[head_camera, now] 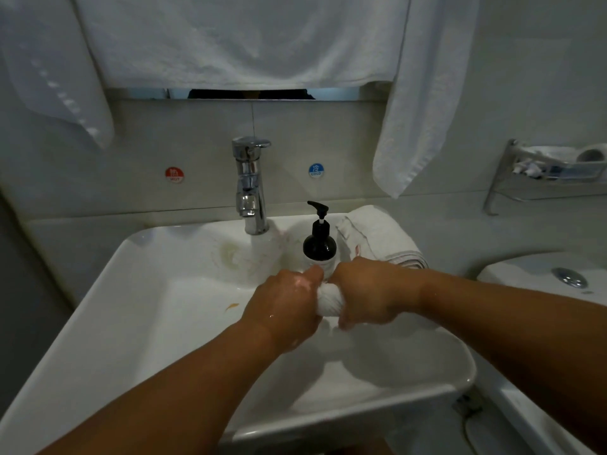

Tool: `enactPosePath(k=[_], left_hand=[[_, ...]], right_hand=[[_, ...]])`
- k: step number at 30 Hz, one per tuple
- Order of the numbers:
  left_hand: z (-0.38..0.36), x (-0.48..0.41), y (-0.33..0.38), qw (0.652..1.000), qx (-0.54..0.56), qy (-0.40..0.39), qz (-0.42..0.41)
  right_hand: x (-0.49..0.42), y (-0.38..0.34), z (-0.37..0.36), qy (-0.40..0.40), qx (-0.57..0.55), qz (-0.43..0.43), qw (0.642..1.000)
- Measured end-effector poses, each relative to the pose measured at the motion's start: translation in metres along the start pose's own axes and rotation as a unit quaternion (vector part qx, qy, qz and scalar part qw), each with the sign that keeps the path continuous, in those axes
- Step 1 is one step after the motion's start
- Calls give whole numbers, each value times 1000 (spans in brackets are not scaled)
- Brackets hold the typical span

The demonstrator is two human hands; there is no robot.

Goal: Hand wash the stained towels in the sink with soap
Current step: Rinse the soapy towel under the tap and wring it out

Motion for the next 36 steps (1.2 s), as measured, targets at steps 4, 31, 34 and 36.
enactPosePath(k=[4, 31, 34, 36], left_hand=[[-7, -3, -2, 997, 27, -66, 41], [-10, 2, -1, 989, 117, -73, 50], [-3, 3, -5, 985, 153, -79, 32], [-2, 4, -9, 980, 163, -100, 48]], right_hand=[[5, -6, -12, 127, 90, -17, 988], [4, 7, -29, 333, 165, 58, 926], [6, 9, -26, 347, 159, 48, 923], [11, 4, -29, 316, 156, 49, 935]])
Point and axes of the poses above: each hand's wrist, its own x-axis away from the middle knuckle, its own z-axis out of the back of the hand, y = z × x, the point moved 3 cm from there along -x, towards the middle knuckle, and after that the axes turned 4 degrees about -y, right-handed, at the moved point
